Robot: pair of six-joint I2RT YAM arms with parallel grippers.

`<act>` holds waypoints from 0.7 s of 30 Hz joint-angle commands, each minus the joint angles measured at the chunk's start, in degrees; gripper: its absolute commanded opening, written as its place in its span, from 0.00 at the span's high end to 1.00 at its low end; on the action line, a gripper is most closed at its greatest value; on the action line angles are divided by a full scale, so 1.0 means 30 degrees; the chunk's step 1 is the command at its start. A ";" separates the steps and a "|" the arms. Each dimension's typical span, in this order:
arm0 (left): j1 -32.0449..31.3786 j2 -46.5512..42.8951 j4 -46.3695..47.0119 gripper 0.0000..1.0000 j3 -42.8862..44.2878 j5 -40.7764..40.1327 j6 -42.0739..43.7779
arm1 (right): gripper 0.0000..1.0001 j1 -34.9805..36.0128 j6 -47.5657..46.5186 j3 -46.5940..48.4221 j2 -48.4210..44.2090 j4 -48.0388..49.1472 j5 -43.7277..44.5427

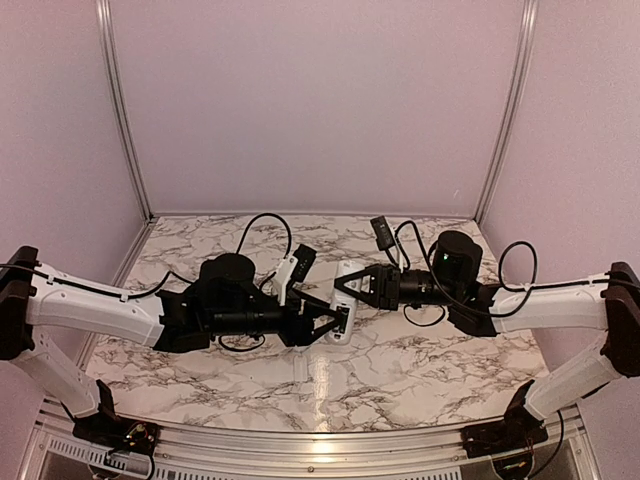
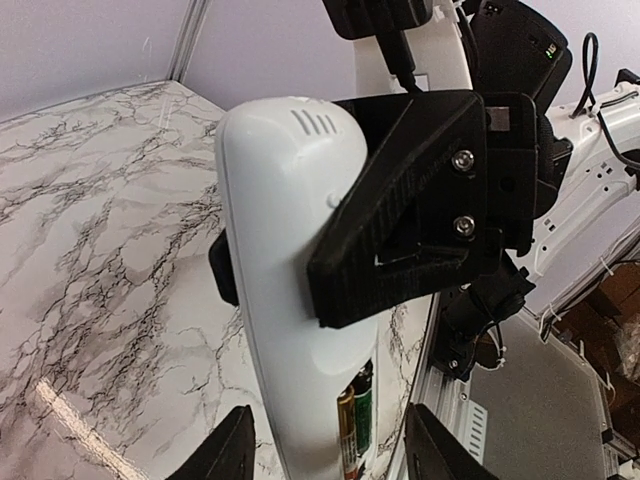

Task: Load the batteries into the remote control
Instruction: Press the battery in the battery compartment.

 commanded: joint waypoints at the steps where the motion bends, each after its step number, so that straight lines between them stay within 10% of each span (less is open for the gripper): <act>1: 0.0282 0.0488 0.0855 0.49 0.0481 0.0317 -0.0488 | 1.00 0.0255 -0.0390 0.0909 -0.0377 -0.0112 0.0215; 21: 0.0988 0.1559 0.1923 0.60 0.0488 0.0999 -0.1946 | 1.00 0.0315 0.0057 0.0664 -0.0347 0.0586 0.0015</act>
